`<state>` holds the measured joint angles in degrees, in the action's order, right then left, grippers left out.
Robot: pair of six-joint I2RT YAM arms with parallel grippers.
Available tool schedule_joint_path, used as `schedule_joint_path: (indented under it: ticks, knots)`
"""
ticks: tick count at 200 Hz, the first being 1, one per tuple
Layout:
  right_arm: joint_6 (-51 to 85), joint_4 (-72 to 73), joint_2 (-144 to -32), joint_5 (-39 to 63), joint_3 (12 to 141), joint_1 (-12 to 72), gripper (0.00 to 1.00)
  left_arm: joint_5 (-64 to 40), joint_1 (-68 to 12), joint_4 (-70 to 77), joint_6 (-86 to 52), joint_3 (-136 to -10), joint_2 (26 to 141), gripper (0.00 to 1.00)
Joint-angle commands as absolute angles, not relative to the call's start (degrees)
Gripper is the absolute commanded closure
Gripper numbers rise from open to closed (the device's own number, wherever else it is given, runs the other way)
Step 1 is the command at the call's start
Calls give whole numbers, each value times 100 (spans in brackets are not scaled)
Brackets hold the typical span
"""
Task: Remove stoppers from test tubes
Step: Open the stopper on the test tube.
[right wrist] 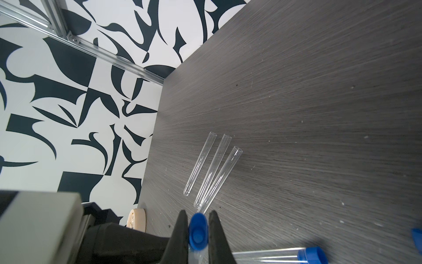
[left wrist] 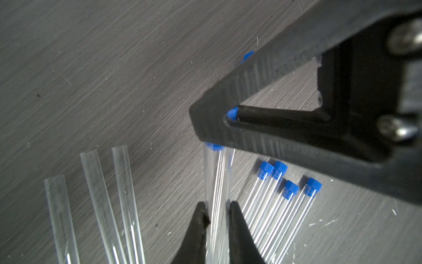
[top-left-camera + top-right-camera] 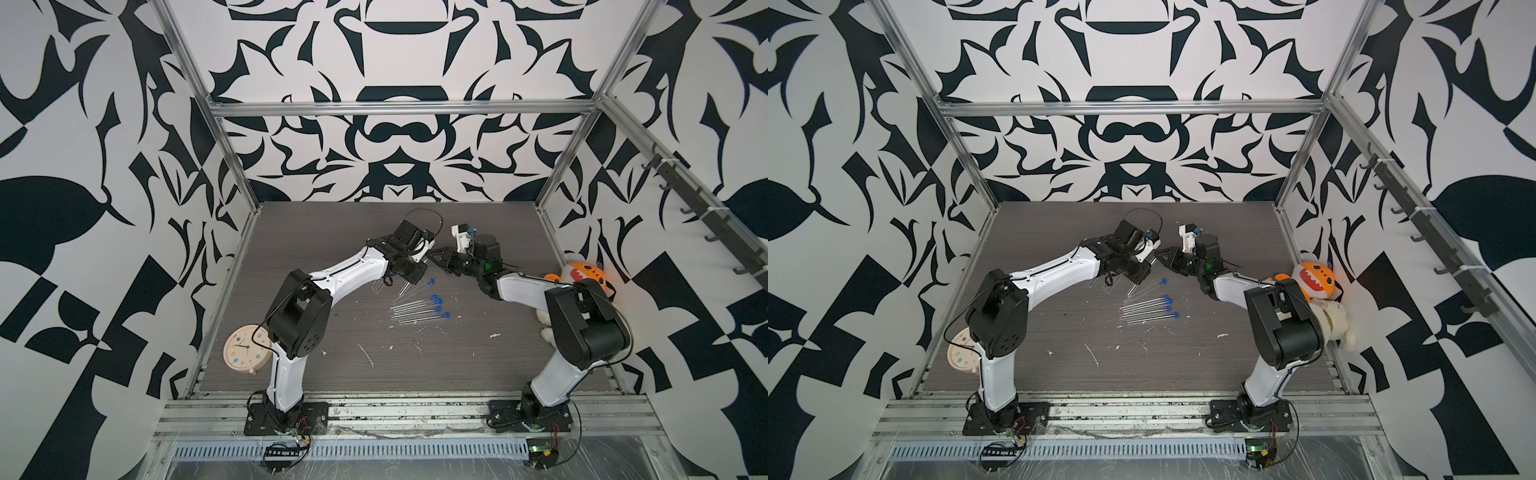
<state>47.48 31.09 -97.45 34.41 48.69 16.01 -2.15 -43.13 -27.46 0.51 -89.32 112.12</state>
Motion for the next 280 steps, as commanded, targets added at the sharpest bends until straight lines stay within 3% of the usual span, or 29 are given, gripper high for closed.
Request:
schedule_joint_path:
  ticks: [1,74,175,280]
  knots:
    - [4831,3891,-9530,3241,5104,1433,99,-147,-4306,-3384,115,-8745,11136,100]
    - [3718,2367,-9089,2708,5368,1435,100,19,-4307,-3504,268,-8796,11136,100]
    - [4950,3833,-9394,3160,5117,1240,100,0,-4307,-3399,255,-8624,11074,100]
    - [4924,3724,-9397,3043,5111,1169,94,0,-4306,-3416,259,-8684,11118,100]
